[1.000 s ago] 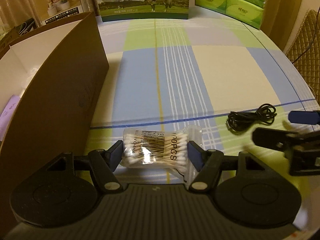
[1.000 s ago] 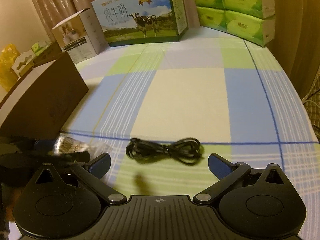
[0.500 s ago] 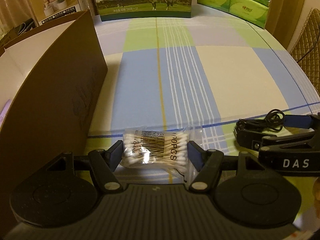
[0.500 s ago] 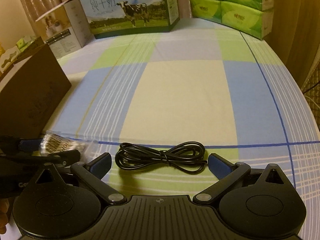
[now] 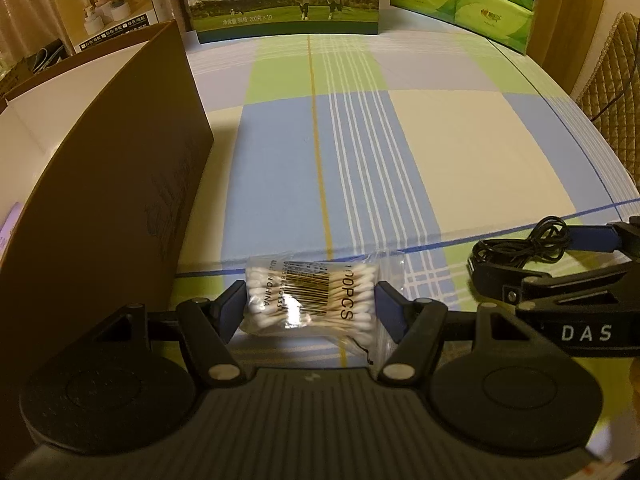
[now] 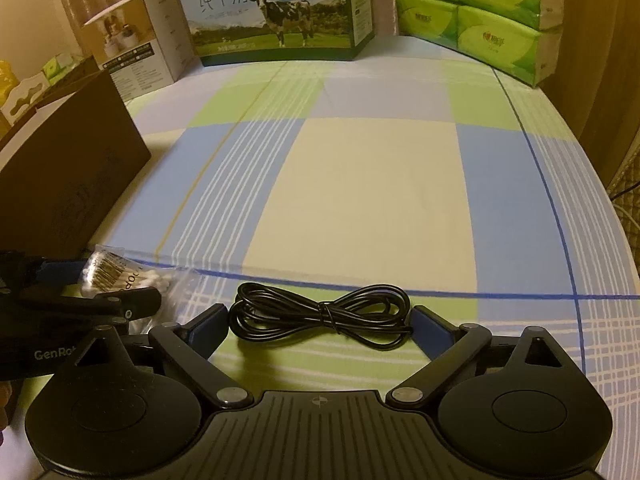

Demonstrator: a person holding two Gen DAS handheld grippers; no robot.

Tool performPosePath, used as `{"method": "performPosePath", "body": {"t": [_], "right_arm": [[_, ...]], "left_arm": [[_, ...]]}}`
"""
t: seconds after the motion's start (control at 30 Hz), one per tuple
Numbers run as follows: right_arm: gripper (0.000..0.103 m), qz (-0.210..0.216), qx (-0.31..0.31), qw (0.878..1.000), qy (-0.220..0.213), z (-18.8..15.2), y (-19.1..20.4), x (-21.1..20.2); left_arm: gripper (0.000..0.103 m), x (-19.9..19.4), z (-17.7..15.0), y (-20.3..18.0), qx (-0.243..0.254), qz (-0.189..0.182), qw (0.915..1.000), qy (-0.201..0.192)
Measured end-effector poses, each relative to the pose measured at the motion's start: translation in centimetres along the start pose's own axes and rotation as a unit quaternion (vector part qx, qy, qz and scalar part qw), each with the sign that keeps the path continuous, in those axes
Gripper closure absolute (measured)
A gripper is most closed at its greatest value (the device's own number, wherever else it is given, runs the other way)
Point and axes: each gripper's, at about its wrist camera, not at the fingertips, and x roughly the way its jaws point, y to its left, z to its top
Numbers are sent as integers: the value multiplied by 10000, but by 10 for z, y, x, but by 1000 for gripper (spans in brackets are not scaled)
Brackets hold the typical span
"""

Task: Organize objects
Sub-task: 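Grasp the black cable with the right gripper while the left holds the swab bag, then carry the swab bag with the left gripper while the right carries the cable to the box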

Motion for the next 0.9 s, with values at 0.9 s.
{"method": "performPosePath", "body": {"t": [0.9], "right_arm": [[10,673,-92,9955,-659,-22,26,-138]], "left_arm": [[38,-135,-23,4,-110,-501,9969,-598]]}}
